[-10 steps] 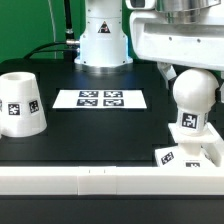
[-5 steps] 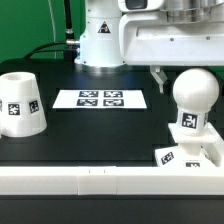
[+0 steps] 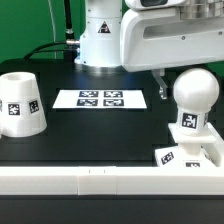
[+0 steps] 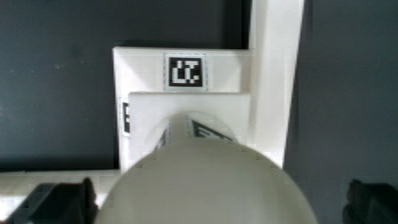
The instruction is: Assemble lamp
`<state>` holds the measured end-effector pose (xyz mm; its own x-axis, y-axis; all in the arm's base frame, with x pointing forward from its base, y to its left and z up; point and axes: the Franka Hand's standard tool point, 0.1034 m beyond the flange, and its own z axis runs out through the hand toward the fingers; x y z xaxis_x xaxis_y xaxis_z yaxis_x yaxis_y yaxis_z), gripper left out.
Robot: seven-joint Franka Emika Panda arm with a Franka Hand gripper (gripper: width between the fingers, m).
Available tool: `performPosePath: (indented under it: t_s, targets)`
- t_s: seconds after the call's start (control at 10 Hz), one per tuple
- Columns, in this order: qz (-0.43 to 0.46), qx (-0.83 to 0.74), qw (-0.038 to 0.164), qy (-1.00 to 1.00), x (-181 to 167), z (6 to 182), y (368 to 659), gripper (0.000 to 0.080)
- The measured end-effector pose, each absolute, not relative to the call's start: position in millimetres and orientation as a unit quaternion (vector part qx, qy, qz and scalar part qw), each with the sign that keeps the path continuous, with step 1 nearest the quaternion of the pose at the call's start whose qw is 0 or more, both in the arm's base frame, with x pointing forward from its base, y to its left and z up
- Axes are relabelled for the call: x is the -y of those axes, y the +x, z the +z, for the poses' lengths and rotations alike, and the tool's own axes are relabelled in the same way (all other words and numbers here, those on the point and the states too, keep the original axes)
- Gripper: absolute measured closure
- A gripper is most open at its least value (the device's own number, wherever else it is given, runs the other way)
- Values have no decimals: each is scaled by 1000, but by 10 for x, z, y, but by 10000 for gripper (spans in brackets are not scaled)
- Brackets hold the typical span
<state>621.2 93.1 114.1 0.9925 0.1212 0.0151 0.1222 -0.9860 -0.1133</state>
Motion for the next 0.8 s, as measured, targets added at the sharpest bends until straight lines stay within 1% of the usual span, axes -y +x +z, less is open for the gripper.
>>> performPosePath:
  t_s: [0.2,0.3,0.4,0.7,0.8]
  targets:
    - [-8,123,57,-991,-922,1139,6212,101]
    - [-10,168,53,-984,-912,1139,6216,101]
    - [-16,225,39,-973,-898,1148,6237,101]
    - [-21,350,22,-936,-895,1172,6269,101]
    - [-23,393,20,-919,-878,1177,6279,101]
